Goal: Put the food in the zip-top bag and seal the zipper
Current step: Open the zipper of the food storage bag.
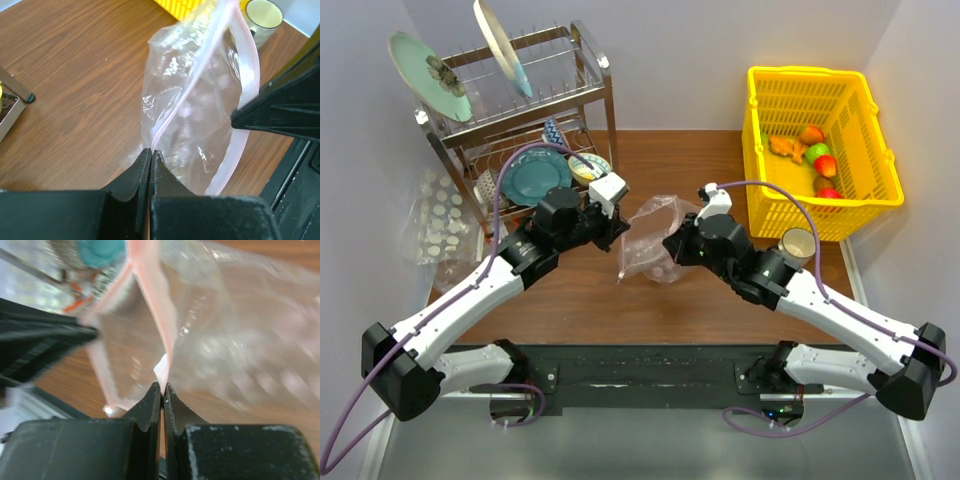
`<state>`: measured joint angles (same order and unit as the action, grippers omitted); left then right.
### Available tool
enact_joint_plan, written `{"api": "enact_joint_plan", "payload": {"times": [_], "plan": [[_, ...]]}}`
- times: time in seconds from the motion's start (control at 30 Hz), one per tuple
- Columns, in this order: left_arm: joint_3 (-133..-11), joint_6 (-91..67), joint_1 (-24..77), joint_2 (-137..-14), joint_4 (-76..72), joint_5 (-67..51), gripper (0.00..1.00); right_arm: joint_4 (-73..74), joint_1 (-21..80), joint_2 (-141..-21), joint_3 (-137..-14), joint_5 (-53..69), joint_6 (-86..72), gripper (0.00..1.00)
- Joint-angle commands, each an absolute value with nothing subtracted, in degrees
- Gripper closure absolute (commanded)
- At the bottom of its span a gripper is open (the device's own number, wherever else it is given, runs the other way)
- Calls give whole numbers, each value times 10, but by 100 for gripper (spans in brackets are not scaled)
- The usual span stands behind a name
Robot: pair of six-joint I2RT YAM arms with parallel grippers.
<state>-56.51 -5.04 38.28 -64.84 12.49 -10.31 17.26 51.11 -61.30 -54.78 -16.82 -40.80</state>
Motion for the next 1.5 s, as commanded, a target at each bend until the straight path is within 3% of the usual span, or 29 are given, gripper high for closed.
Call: {"api": "enact_joint_plan", "payload": {"times": [0.0,0.27,0.4,0.53,0.73,0.83,1.0,1.33,1.47], "plan": [[-593,-70,363,-651,129,-48,100,225,508,-610,-521,-214,-399,98],[-606,-83,338,-642,166,72,100,192,497,-644,-488,-188,-413,99],[-594,-62,338,-597,147,130,100,97,492,-713,-507,-87,-417,100],[-575,-30,338,-549,127,149,100,58,491,-843,-627,41,-414,100],[-577,-8,340,-584,133,107,100,-65,484,-952,-644,163,-462,100],[-600,-16,357,-654,164,69,100,-69,471,-967,-620,143,-469,100],[-628,-23,420,-758,215,103,100,-6,439,-994,-594,114,-454,100],[-619,-60,435,-786,190,36,100,119,428,-832,-476,-14,-392,100],[-613,-71,435,-801,170,-61,100,169,428,-819,-462,-68,-372,100]]}}
